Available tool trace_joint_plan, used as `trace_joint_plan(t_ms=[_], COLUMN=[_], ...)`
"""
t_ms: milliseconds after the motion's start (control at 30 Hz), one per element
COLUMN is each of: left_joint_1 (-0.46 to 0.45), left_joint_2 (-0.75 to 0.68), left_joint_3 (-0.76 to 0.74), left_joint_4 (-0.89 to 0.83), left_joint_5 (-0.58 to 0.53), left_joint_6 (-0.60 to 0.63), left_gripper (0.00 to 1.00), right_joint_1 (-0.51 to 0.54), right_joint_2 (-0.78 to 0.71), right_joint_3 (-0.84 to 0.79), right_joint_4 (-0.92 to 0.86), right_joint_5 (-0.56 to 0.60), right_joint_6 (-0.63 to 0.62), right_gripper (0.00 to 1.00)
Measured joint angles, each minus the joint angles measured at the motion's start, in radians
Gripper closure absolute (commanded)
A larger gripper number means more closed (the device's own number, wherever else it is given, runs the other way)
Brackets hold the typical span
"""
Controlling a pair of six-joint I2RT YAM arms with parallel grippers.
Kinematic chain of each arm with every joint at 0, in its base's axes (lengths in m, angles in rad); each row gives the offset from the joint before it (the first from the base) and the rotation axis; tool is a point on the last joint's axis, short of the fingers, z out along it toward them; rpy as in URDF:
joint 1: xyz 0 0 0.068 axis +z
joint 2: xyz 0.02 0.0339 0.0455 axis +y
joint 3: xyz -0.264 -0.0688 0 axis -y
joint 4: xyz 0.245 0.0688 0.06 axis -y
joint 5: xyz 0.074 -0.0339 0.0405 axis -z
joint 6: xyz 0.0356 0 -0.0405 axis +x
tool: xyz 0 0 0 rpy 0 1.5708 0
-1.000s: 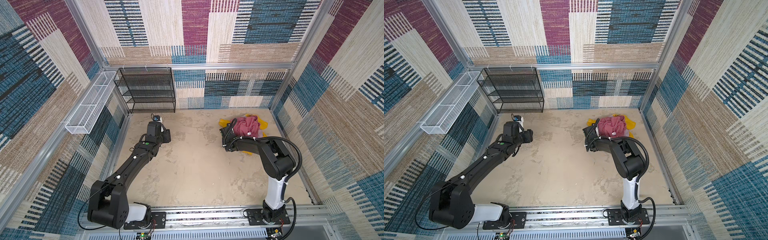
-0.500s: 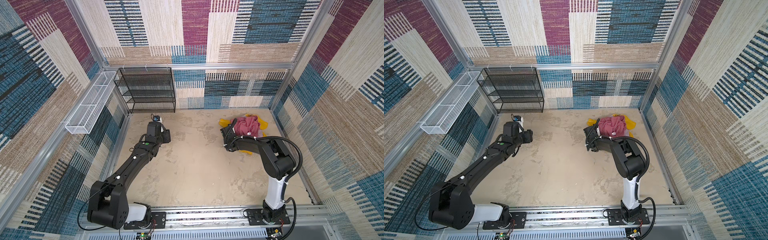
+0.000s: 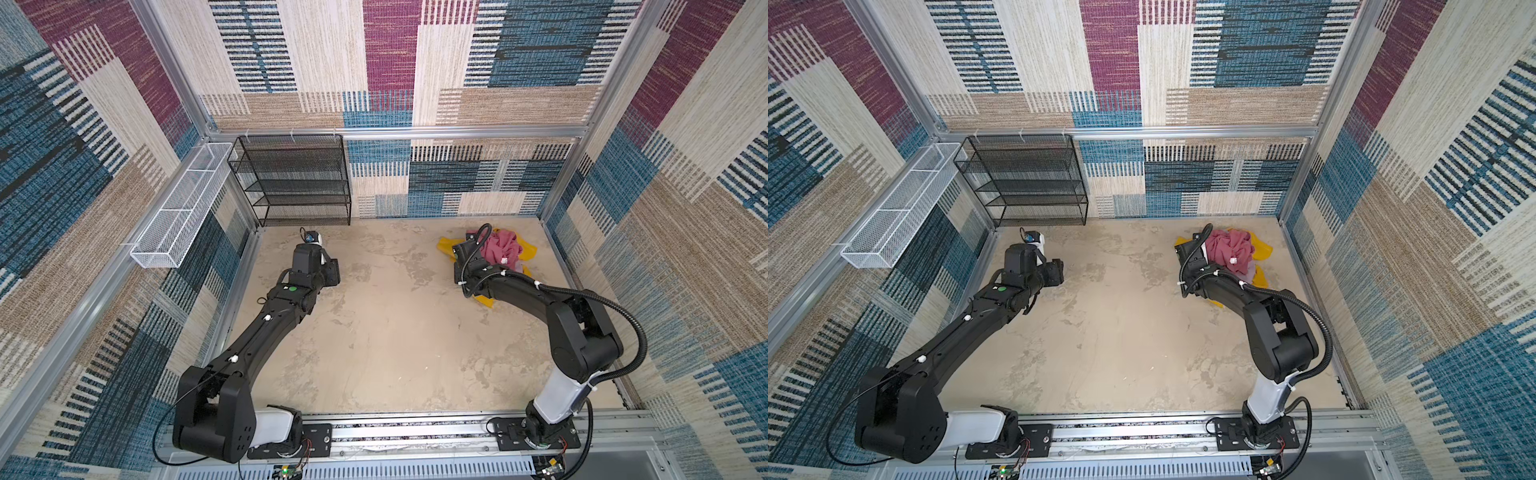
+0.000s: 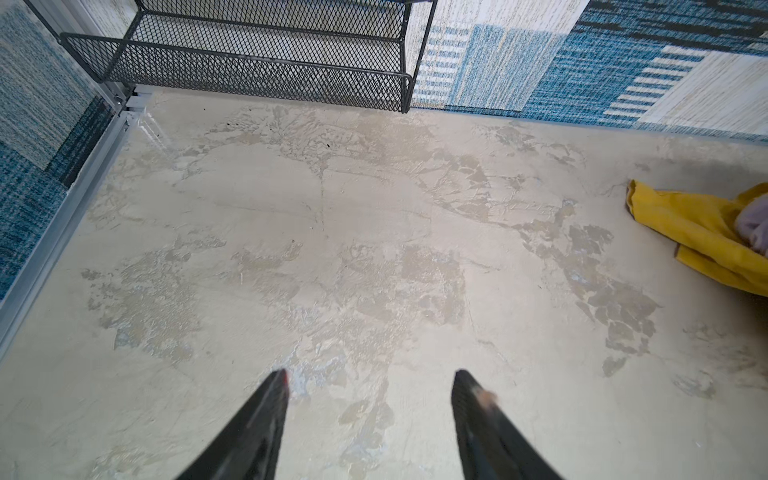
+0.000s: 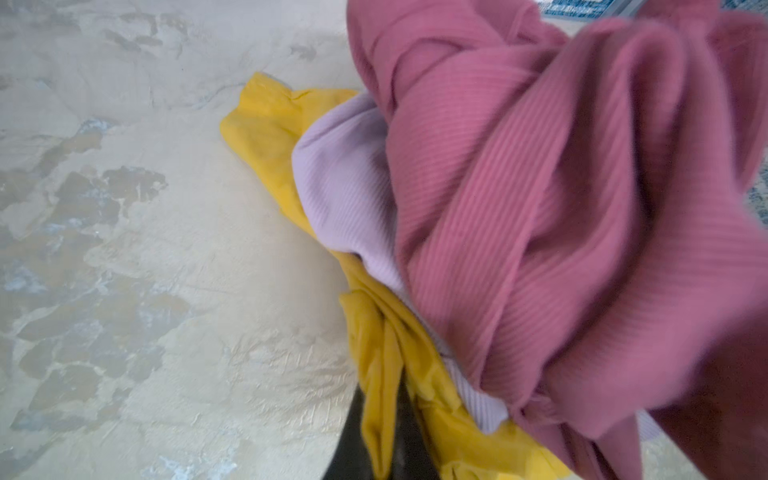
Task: Pick out a specific cloth from the pile
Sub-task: 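Grasp the yellow T-shirt under the pink shirt with the right gripper, then lift the yellow T-shirt high out of the pile with the right gripper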
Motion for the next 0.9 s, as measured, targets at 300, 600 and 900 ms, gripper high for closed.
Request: trace_joint_plan(t_ms=[300,600,900], left_joint_1=[0.0,0.0,0.0], left_joint_2=[-0.014,-0.019,-0.019], left_joint_3=[0.0,-0.001,-0.001], left_joint_4=[0.0,0.0,-0.001], left_joint_5=[-0.003,-0.003,-0.003], left_joint_6=[0.0,0.0,0.0], left_gripper=[0.34,0.34,0.34], right_joint_1=[-0.055,-0.078,-0.102], right_joint_2=[-0.087,-0.123,-0.17], right_joint_3=[-0.013,-0.016,0.005], right_joint_4=[-0.004,-0.004,-0.014], right_joint_5=[-0.088,-0.148,-0.181], right_joint_6=[0.003,0.006,0.006], right_gripper=[1.0,1.0,1.0])
